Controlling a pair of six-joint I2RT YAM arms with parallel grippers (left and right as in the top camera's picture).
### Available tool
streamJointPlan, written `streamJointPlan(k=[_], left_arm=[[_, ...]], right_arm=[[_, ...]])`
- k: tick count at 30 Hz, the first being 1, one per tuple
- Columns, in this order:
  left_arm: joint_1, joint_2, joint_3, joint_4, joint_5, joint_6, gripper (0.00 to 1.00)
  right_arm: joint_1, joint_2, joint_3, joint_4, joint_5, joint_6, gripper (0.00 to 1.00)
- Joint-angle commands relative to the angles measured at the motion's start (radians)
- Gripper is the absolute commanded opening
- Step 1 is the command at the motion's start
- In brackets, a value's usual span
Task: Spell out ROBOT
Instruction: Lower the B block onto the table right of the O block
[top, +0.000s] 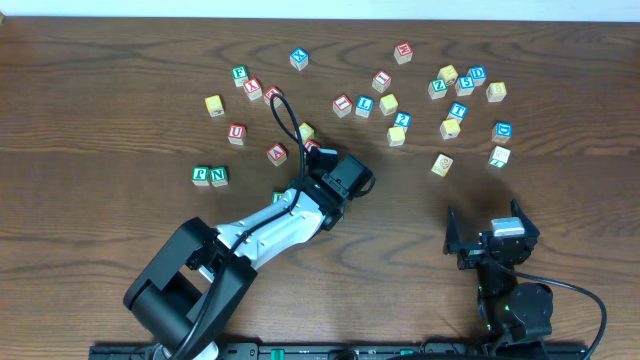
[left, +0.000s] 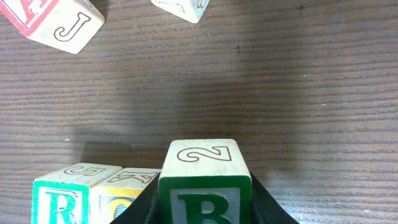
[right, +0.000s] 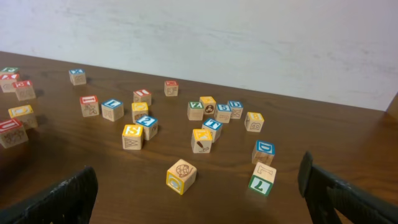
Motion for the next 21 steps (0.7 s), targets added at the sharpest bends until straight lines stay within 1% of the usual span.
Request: streamJointPlan(k=[1, 13, 21], left_arm=[[-0.002, 0.0, -0.013, -0.006, 0.03, 0.006, 0.09], [-0.002, 0.0, -0.013, -0.03, 0.137, 0.005, 0.09], [-0.002, 0.0, -0.013, -0.066, 0.145, -0.014, 0.09]], right_arm=[[-0.004, -0.006, -0.001, -0.004, -0.003, -0.01, 0.99], [-0.004, -0.006, -0.001, -0.004, -0.003, -0.01, 0.99], [-0.004, -0.006, -0.001, -0.004, -0.003, -0.01, 0.99]])
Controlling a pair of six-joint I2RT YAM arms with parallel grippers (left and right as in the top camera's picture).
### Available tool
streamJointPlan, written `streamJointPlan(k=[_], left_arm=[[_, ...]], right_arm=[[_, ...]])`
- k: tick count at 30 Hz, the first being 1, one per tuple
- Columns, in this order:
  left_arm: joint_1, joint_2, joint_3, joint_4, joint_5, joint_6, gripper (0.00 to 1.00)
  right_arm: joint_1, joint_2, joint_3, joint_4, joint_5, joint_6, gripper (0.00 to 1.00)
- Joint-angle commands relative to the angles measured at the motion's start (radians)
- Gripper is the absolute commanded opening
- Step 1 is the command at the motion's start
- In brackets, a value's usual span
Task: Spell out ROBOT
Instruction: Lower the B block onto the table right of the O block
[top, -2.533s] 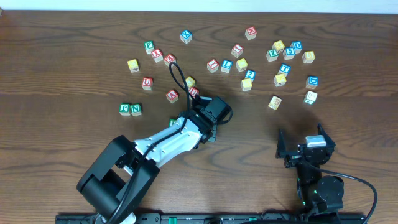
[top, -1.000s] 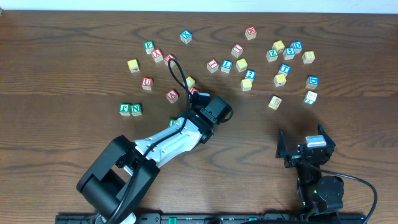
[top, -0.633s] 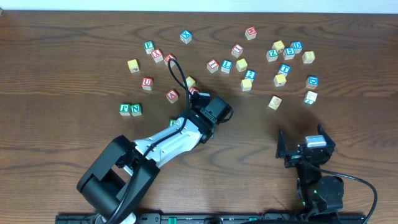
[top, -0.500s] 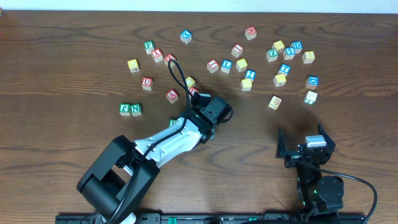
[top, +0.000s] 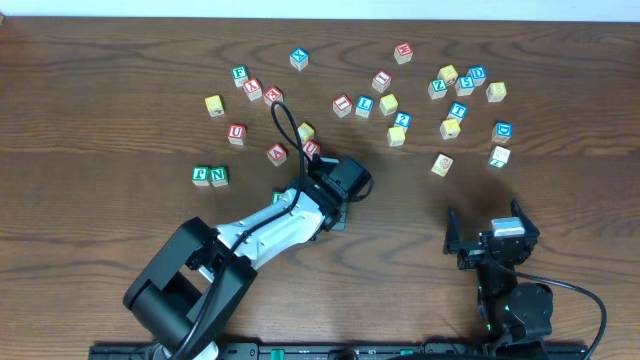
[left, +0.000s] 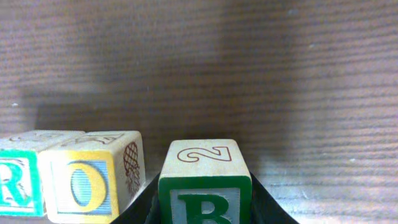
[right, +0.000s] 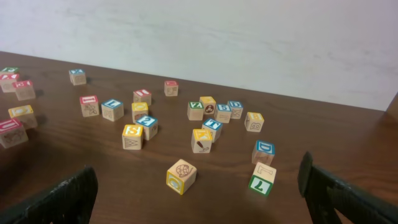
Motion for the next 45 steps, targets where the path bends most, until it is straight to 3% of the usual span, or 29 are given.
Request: streamJointPlan(k=[1, 45], left_arm=[[-0.002, 0.0, -0.011, -0.009, 0.01, -0.011, 0.09], [0.057, 0.011, -0.011, 0.013, 0.05, -0.005, 0.09]], right_arm=[[-0.004, -0.006, -0.001, -0.004, -0.003, -0.01, 0.99], [-0.004, -0.006, -0.001, -0.004, -0.003, -0.01, 0.99]])
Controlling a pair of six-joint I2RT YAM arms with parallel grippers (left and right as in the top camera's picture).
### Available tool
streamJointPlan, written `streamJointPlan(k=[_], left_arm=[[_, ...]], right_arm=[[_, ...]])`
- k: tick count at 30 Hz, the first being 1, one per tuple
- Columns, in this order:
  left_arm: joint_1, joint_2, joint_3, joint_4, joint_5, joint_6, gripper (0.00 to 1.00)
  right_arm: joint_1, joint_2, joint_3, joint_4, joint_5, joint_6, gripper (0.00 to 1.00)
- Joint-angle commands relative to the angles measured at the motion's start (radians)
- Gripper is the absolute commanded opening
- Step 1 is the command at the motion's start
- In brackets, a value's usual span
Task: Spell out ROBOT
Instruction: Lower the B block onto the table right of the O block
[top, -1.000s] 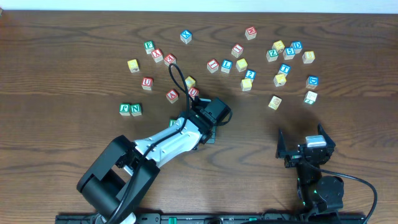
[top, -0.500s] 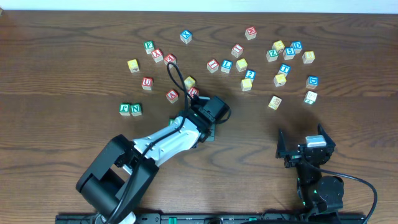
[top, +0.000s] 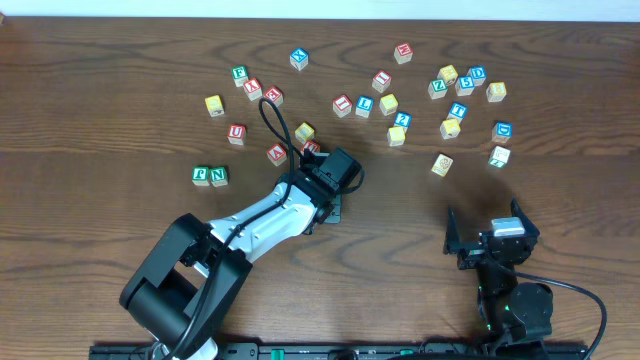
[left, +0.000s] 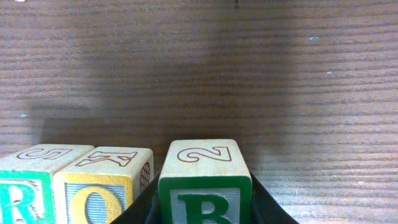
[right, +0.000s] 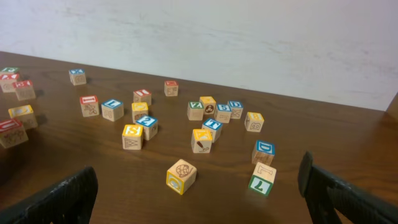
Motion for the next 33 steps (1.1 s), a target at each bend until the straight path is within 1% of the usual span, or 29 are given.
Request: streamJointPlan(k=[1, 18, 19, 20, 21, 23, 26, 30, 31, 33], left_arm=[[0.003, 0.011, -0.011, -0.008, 0.008, -0.004, 0.09], [0.003, 0.011, -0.011, -0.026, 0.02, -0.005, 0.1], [0.003, 0.011, -0.011, -0.026, 0.02, -0.005, 0.16], [0.003, 0.011, -0.011, -0.026, 0.02, -0.005, 0.17], [0.003, 0.011, -0.011, -0.026, 0.02, -0.005, 0.22], [0.003, 0.011, -0.011, -0.026, 0.02, -0.005, 0.23], [0.003, 0.011, -0.011, -0.026, 0.02, -0.005, 0.31], [0.003, 0.011, -0.011, -0.026, 0.02, -0.005, 0.36], [0.003, 0.011, -0.011, -0.026, 0.02, -0.005, 0.4], [0.003, 0.011, -0.011, -0.026, 0.02, -0.005, 0.41]], right_arm=[[-0.004, -0.006, -0.001, -0.004, -0.003, -0.01, 0.99], [-0.004, -0.006, -0.001, -0.004, -0.003, -0.01, 0.99], [-0.004, -0.006, -0.001, -0.004, -0.003, -0.01, 0.99], [-0.004, -0.006, -0.001, -0.004, -0.003, -0.01, 0.99], [-0.004, -0.006, -0.001, -0.004, -0.003, -0.01, 0.99], [-0.004, -0.006, -0.001, -0.004, -0.003, -0.01, 0.99], [-0.004, -0.006, -0.001, -0.004, -0.003, -0.01, 0.99], [-0.004, -0.006, -0.001, -0.004, -0.003, -0.01, 0.99], [-0.004, -0.006, -0.001, -0.004, -0.002, -0.01, 0.99], [-0.004, -0.006, -0.001, -0.004, -0.003, -0.01, 0.99]])
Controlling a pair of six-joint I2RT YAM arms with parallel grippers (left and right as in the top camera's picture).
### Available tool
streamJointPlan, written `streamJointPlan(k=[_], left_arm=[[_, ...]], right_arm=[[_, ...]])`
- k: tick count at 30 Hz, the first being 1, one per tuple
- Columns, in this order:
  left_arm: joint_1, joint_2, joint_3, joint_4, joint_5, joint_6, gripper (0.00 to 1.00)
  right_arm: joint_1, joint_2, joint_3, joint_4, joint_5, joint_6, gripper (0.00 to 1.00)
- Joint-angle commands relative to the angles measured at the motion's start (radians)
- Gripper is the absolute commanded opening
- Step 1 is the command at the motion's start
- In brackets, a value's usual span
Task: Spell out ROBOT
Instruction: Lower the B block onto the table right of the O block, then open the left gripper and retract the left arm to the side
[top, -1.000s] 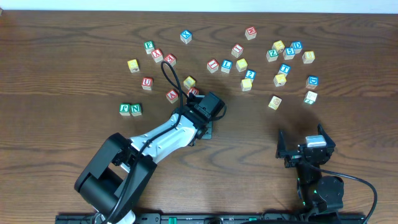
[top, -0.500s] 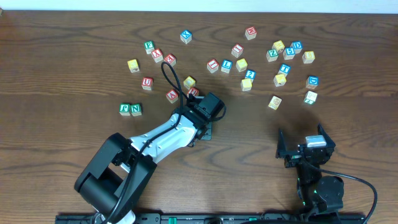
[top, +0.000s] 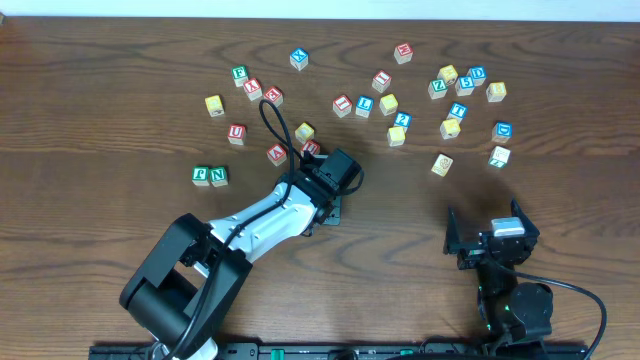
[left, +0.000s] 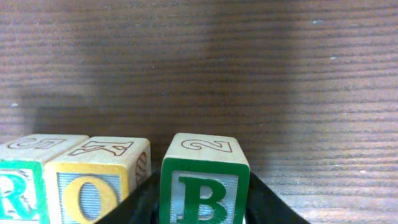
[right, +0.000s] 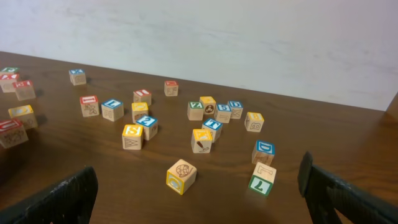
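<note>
A green B block (left: 205, 193) stands in the middle of the left wrist view. My left gripper (left: 205, 186) is shut on it, a black finger lying against each side. Just left of it stand the yellow O block (left: 93, 186) and the green R block (left: 18, 186), in one row with a narrow gap between O and B. In the overhead view the left gripper (top: 326, 208) and its wrist hide that row. My right gripper (right: 199, 186) rests open near the front right of the table (top: 120, 80), holding nothing.
Many loose letter blocks lie scattered across the far half of the table. A yellow block (right: 181, 176) and a green-faced block (right: 263, 180) lie closest to the right gripper. Red blocks (top: 277, 153) sit just behind the left wrist. Two green blocks (top: 210, 176) lie to the left.
The B block shows more of its front face and less of its top than before. It stands level with the O block. Neither arm has visibly shifted in the overhead view.
My left gripper held the B block to the right of the R and O blocks, with loose blocks ahead. Then it was closer beside the O, then in line with it. Now the B stands in the row. The right arm stayed still and open.
</note>
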Motion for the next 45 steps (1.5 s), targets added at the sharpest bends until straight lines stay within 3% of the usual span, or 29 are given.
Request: streamJointPlan(k=[1, 20, 29, 34, 35, 39, 45], left_arm=[[0.003, 0.011, -0.011, -0.006, 0.0, -0.004, 0.41], [0.003, -0.023, 0.018, -0.021, 0.018, 0.026, 0.41], [0.003, -0.217, 0.037, -0.048, 0.017, 0.089, 0.43], [0.003, -0.389, 0.038, -0.075, 0.01, 0.15, 0.52], [0.003, -0.463, 0.038, -0.104, -0.034, 0.171, 0.63], [0.011, -0.562, 0.038, -0.177, -0.182, 0.202, 0.76], [0.129, -0.692, 0.038, -0.284, -0.205, 0.29, 0.79]], right_arm=[[-0.004, -0.006, -0.001, -0.004, -0.003, -0.01, 0.99], [-0.004, -0.006, -0.001, -0.004, -0.003, -0.01, 0.99], [-0.004, -0.006, -0.001, -0.004, -0.003, -0.01, 0.99], [-0.004, -0.006, -0.001, -0.004, -0.003, -0.01, 0.99], [-0.004, -0.006, -0.001, -0.004, -0.003, -0.01, 0.99], [-0.004, -0.006, -0.001, -0.004, -0.003, -0.01, 0.99], [-0.004, -0.006, -0.001, -0.004, -0.003, -0.01, 0.99]])
